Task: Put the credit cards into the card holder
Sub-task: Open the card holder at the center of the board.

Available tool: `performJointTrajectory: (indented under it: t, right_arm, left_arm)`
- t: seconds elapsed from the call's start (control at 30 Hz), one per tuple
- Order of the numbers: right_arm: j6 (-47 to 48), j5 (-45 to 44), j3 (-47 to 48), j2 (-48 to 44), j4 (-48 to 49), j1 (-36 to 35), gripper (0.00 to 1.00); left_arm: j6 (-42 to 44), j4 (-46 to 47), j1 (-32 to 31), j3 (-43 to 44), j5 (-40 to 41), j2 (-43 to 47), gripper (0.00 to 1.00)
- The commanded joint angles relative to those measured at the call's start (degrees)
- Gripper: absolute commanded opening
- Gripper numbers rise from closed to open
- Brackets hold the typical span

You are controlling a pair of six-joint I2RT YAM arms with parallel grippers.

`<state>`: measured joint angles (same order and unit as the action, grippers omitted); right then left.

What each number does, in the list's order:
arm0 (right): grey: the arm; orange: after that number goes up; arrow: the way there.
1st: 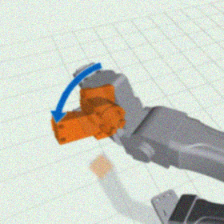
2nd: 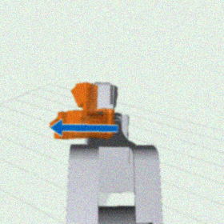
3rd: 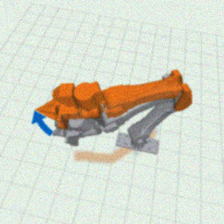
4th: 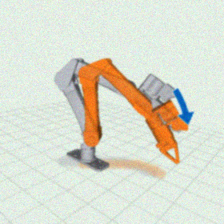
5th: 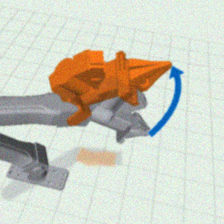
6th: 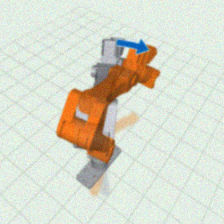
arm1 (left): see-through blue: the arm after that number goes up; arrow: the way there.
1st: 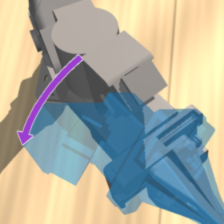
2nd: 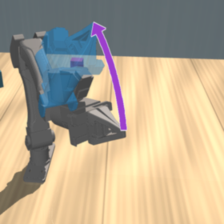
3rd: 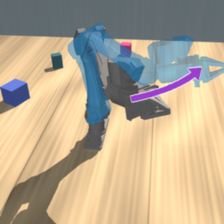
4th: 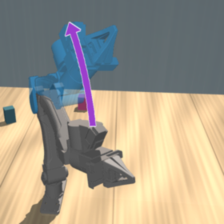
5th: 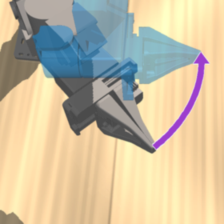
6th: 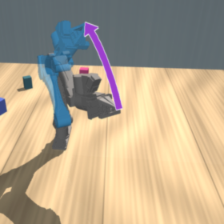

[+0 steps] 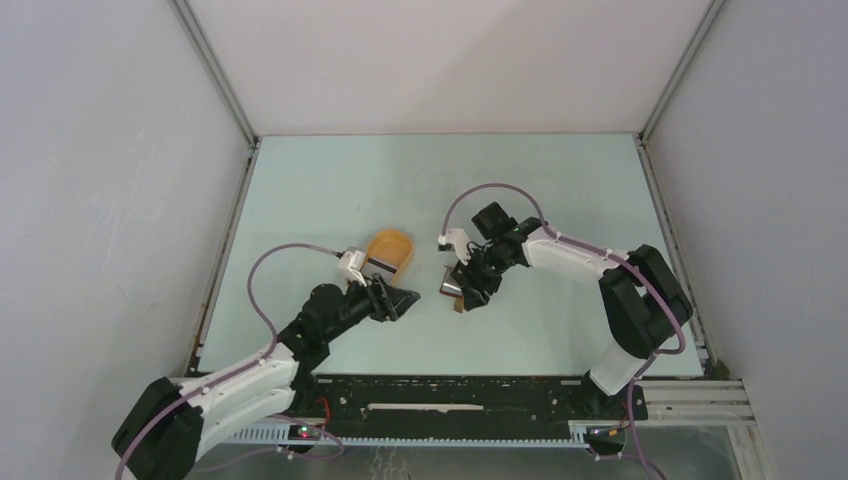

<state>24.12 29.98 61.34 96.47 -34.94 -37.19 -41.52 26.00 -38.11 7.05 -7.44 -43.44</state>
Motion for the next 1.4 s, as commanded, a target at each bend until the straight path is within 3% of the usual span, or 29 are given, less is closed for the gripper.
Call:
performJointTrajectory:
  t: [0.0,0.33,0.43,0.53,1.07,1.37]
  right_arm:
    - [-0.41,4.42,1.88,-3.89,-0.19,3.03,0.57]
    - [-8.18,-3.15,1.10,-5.98,7.20,7.67,0.52]
    - [-10.19,-5.96,0.92,-5.18,9.12,8.44,0.38]
    - [-11.26,-6.93,0.73,-3.86,10.09,9.06,0.33]
    - [-12.53,-9.93,4.73,7.91,5.95,9.39,0.30]
    - [-10.18,2.29,4.81,1.08,4.59,11.88,0.34]
  left_arm:
    - [0.67,6.44,0.27,1.24,-4.01,-6.45,0.66]
    - [0.17,13.05,-0.84,6.04,-6.80,-19.12,0.64]
    - [-0.09,15.71,-2.14,7.93,-7.61,-23.77,0.63]
    - [-0.82,18.34,-3.05,9.74,-8.50,-28.68,0.62]
    - [-1.11,21.02,-3.73,15.80,-10.30,-41.41,0.60]
    - [1.10,18.96,-3.73,15.79,-8.48,-39.12,0.60]
